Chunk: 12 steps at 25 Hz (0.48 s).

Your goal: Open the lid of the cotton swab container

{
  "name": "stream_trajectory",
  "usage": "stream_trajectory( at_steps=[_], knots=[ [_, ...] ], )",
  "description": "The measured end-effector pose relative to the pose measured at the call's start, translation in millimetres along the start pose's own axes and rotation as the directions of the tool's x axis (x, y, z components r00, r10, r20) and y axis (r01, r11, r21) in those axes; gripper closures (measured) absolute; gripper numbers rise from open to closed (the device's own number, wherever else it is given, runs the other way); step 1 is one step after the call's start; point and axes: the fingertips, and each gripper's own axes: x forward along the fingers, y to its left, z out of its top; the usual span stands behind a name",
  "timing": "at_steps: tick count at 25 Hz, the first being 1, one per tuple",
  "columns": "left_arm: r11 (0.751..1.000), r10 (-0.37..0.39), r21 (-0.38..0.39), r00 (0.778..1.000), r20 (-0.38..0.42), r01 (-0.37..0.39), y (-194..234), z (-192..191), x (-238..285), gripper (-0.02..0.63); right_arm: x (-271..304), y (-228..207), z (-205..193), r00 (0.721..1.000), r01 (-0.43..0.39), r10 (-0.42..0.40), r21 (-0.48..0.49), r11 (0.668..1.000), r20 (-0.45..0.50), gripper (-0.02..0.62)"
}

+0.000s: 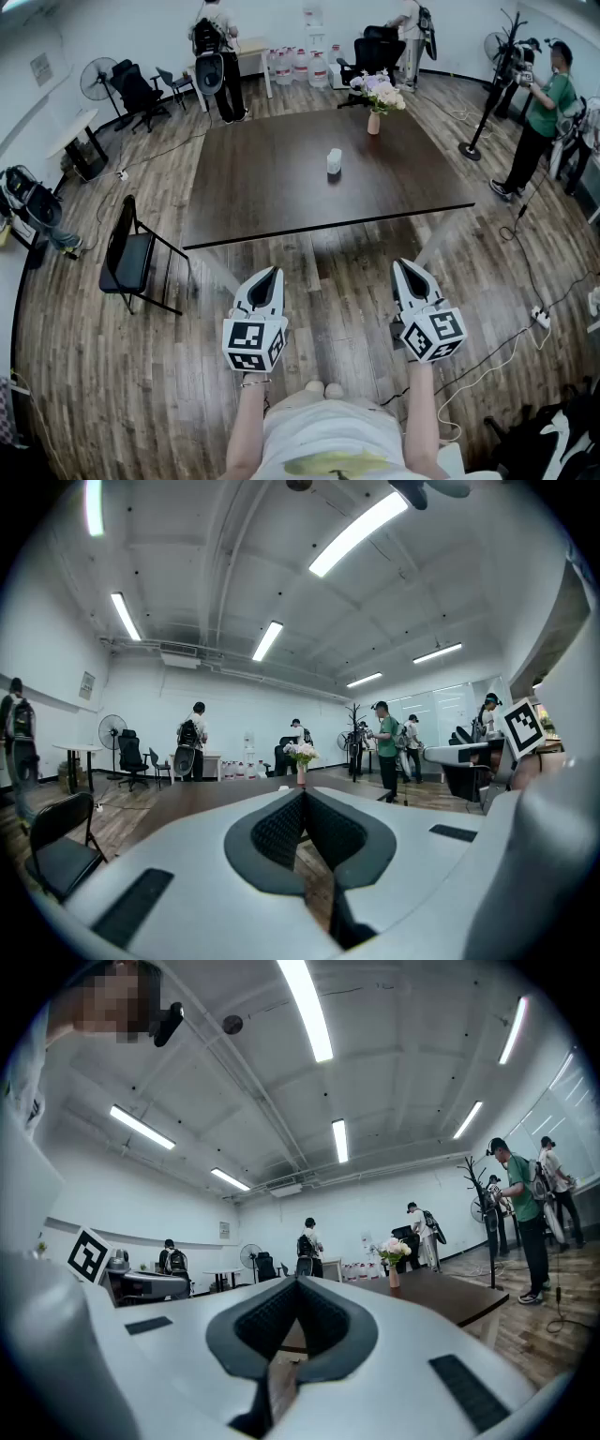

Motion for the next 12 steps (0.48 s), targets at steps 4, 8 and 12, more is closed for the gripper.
stream_trajectory(
  at_steps=[4,8,12],
  knots=[
    [1.0,0.012,-0.006,1.0,-0.01,-0.012,0,-2,1,0.584,-2,-8,1,1.0,0.006,-0.006,0.001,1.0,-0.006,0.574],
    [1.0,0.016,-0.007,1.0,-0.015,-0.016,-3,-2,4,0.584,-5,-14,0,1.0,0.005,-0.005,0.007,1.0,-0.007,0.574],
    [1.0,0.018,-0.006,1.0,-0.025,-0.019,-10,-2,9,0.584,-5,-22,1,1.0,0.001,-0.001,0.015,1.0,-0.009,0.574]
  ],
)
